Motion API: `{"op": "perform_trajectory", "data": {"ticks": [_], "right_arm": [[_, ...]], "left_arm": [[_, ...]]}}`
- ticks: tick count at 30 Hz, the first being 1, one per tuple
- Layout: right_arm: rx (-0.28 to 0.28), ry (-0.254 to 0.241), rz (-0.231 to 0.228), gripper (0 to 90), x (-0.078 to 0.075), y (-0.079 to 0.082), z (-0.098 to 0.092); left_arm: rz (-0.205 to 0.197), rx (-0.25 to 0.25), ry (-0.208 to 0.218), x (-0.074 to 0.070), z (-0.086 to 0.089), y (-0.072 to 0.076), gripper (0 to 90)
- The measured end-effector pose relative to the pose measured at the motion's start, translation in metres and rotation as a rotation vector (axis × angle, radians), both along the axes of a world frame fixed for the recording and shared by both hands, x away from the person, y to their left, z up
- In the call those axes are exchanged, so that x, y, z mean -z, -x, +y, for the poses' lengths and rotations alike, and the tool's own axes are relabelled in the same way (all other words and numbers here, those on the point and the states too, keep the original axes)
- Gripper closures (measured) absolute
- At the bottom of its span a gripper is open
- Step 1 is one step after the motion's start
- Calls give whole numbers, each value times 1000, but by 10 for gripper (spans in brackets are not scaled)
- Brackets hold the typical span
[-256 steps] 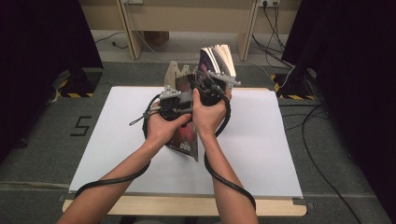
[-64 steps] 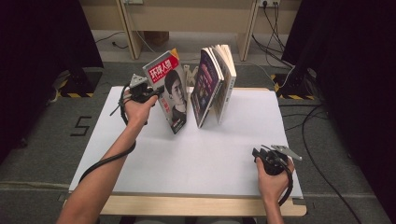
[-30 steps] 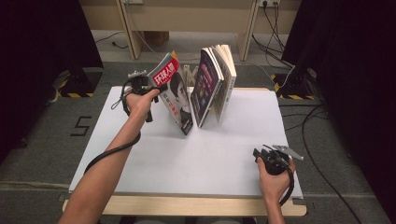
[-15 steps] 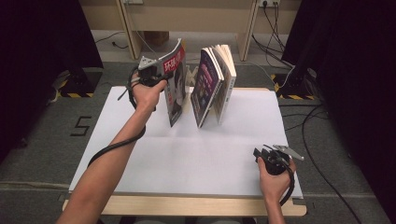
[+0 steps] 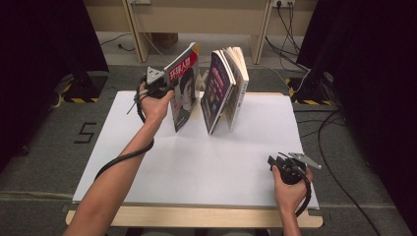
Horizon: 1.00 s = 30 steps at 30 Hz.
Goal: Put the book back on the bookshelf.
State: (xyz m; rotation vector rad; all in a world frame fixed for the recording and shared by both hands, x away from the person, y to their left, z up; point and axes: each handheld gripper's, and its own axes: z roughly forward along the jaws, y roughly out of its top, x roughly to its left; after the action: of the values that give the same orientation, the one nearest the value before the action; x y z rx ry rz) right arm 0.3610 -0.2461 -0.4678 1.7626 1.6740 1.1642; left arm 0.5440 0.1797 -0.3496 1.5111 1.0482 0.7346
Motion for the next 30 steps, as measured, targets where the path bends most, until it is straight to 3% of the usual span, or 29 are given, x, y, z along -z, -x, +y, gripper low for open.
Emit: {"op": "perform_trajectory", "data": {"ticks": [4,7,14,20,26,30], "right_arm": [[-2,4,-1,629,0,0,-1],[1,4,-1,629,0,0,-1],[0,-1,5,628,0,0,1],[-6,9,4,627,1,-1,-1],[-4,6,7,625,1,-1,-2],[-6,10,10,625,1,-1,-3]], "left_arm": [[28,8,14,2,6,3,846],[55,20,61,1,10,3,826],[101,42,117,-11,15,-2,815],[133,63,122,-14,12,-9,803],[196,64,93,-13,5,-16,812],[209,68,73,-15,1,-17,856]]}}
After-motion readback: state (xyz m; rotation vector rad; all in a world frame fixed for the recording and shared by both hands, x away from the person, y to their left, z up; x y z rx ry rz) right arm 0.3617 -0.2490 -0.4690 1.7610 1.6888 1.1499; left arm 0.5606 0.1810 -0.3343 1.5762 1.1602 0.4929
